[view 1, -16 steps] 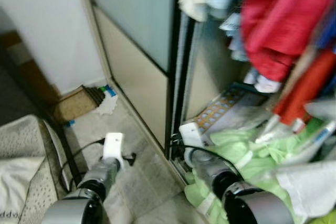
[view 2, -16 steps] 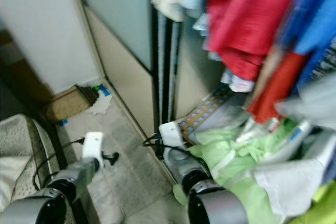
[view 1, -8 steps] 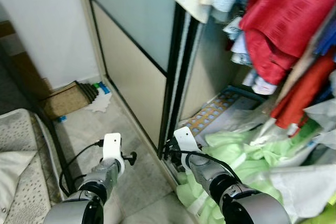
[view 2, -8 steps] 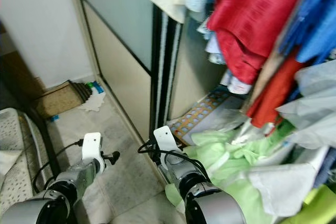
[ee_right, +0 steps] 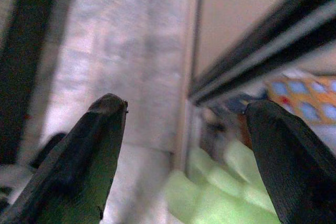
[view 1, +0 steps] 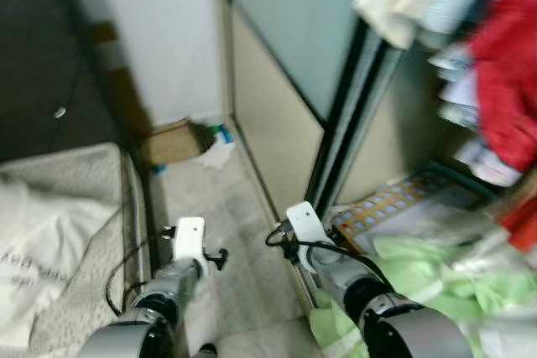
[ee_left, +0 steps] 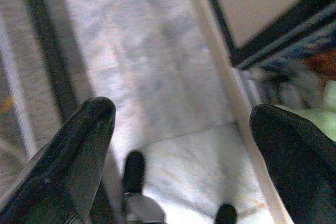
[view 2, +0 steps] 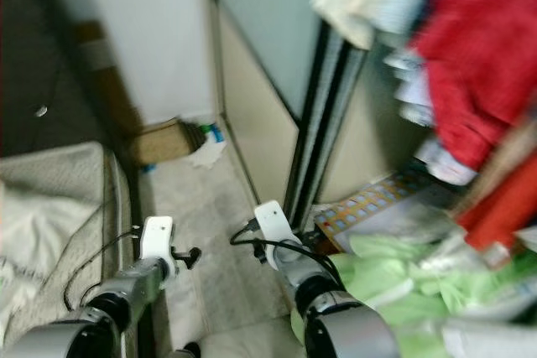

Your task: Clean up the room

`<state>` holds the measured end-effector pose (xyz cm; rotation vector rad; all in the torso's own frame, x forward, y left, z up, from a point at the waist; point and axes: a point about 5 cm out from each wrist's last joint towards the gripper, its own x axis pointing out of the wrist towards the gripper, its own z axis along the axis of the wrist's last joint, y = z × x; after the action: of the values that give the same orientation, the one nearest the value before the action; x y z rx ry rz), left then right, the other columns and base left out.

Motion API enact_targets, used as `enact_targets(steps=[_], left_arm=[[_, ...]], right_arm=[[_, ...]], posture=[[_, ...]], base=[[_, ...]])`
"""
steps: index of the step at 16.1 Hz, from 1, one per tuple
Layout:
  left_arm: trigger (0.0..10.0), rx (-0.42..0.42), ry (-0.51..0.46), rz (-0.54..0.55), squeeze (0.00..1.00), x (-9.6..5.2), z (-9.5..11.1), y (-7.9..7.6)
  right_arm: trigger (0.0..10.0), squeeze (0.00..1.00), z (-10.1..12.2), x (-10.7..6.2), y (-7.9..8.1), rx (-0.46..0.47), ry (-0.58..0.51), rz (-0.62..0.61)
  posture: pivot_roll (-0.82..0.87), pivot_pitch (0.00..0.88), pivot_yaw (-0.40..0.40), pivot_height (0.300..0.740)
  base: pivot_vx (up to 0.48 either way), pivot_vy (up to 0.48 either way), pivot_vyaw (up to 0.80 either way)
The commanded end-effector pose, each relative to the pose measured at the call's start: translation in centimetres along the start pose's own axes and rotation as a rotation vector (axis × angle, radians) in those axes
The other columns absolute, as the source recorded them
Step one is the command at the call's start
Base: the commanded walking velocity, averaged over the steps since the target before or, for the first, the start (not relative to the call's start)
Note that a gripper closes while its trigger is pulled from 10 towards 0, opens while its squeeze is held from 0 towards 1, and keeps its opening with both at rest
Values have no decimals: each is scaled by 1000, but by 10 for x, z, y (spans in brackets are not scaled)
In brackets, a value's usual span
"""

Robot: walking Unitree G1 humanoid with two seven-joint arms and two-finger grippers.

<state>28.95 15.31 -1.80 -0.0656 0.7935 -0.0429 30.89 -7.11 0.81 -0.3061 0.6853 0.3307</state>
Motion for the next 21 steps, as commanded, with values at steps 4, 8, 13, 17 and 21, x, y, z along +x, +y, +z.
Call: enact_targets(steps=[4, 8, 13, 17, 21], left_arm=[[10000, 33, -7, -12, 0, 1, 6, -5], [10000, 34, -9, -8, 0, 1, 7, -4], [10000, 28, -11, -4, 0, 1, 8, -3], [10000, 32, -11, -6, 0, 1, 8, -3], [10000, 33, -14, -6, 0, 1, 9, -4]], right_arm=[[10000, 0, 1, 0, -2, 8, -3, -8], [10000, 0, 3, 0, -1, 4, -9, -8], [10000, 0, 5, 0, 0, -25, -16, 0], [10000, 0, 5, 0, 0, -25, -17, -1], [10000, 0, 5, 0, -1, -28, -18, -2]], posture=[[-10, 29, -37, 740], [-9, 34, -39, 740], [-9, 36, -42, 740], [-9, 36, -42, 740], [-15, 34, -38, 740]], base=[[0, 0, 800], [0, 0, 800], [0, 0, 800], [0, 0, 800], [0, 0, 800]])
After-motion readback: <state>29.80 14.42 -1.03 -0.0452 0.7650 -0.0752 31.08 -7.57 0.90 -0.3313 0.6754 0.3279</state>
